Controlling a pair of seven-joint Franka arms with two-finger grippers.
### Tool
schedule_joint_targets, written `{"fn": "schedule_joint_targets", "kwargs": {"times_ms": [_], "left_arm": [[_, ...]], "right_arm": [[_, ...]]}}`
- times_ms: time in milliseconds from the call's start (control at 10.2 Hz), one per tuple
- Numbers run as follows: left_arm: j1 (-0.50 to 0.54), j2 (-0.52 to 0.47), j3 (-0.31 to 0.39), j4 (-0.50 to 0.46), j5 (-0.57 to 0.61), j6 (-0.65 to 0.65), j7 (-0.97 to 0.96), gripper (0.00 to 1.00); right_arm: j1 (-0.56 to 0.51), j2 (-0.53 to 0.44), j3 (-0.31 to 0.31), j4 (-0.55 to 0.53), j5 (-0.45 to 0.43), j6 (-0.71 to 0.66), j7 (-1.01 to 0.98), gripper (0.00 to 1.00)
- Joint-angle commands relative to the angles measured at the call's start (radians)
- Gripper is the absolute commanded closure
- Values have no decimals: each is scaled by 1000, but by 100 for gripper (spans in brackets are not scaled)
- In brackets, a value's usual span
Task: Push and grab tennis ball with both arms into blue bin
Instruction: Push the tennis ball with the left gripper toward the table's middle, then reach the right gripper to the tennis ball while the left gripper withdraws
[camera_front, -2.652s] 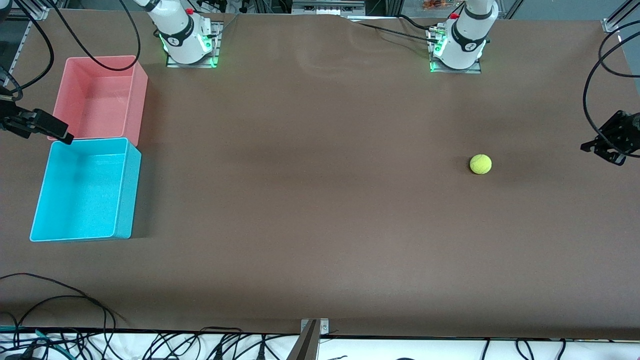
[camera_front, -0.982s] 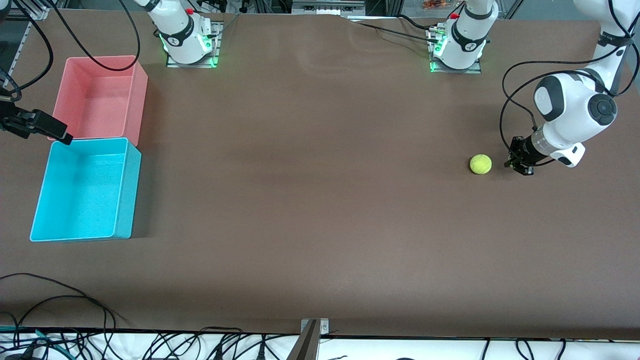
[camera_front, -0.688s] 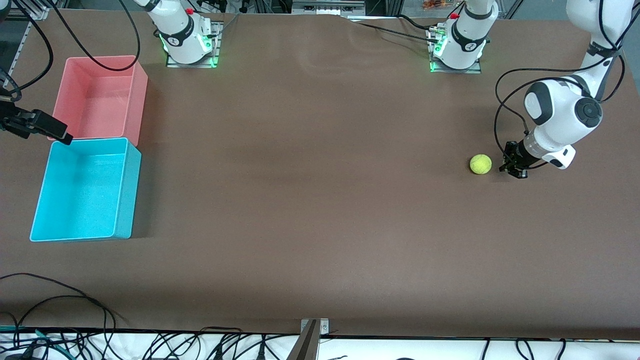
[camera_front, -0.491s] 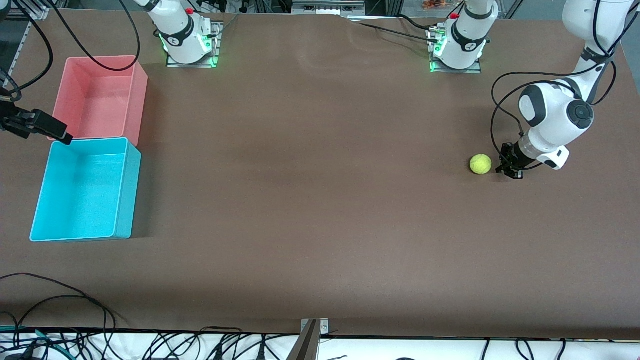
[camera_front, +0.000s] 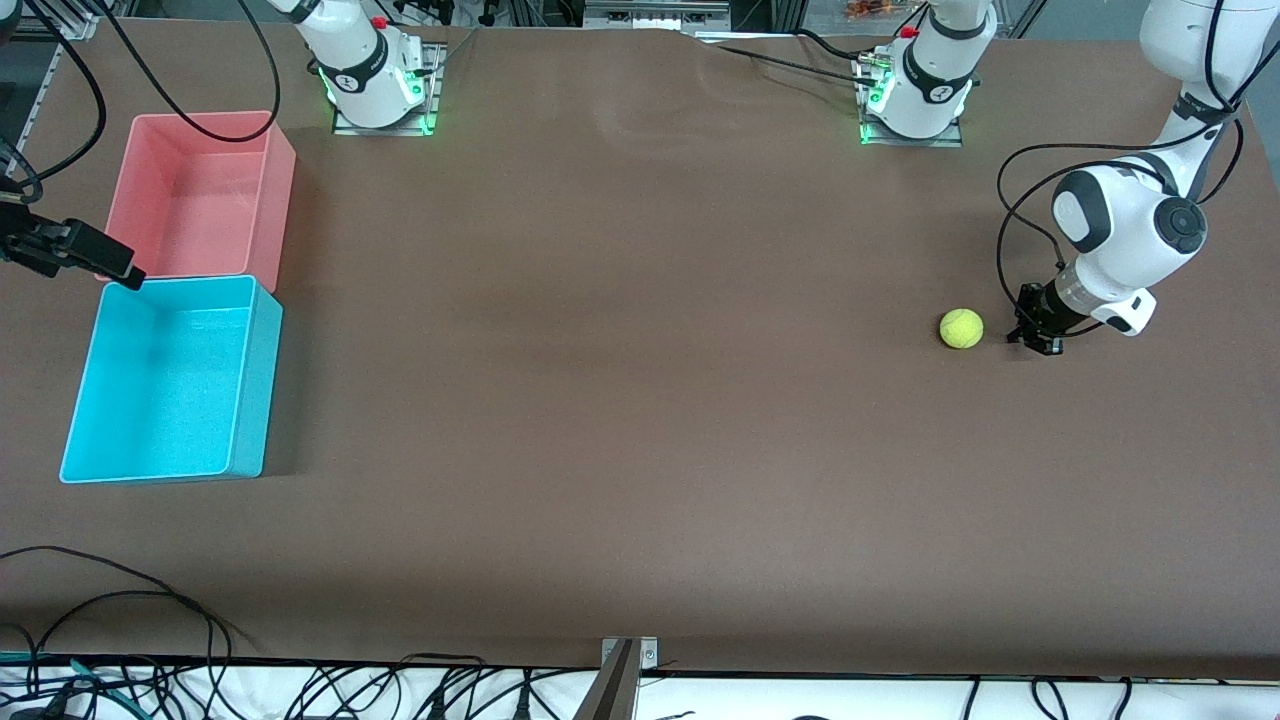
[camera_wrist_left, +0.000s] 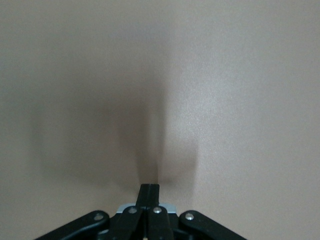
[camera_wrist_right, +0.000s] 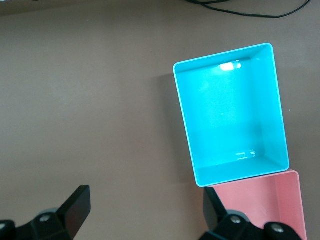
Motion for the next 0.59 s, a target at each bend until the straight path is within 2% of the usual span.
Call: {"fn": "schedule_joint_targets", "kwargs": {"times_ms": [0, 295, 491], "left_arm": [[-4, -27, -77, -33, -18, 9, -64, 100], [-7, -40, -266, -30, -18, -2, -312, 100], [-22, -30, -404, 5, -18, -2, -553, 100]], "right_arm": [[-9, 9, -2, 25, 7, -13, -4, 0], [-9, 10, -12, 24, 16, -20, -16, 0], [-11, 9, -14, 24, 16, -20, -18, 0]]}}
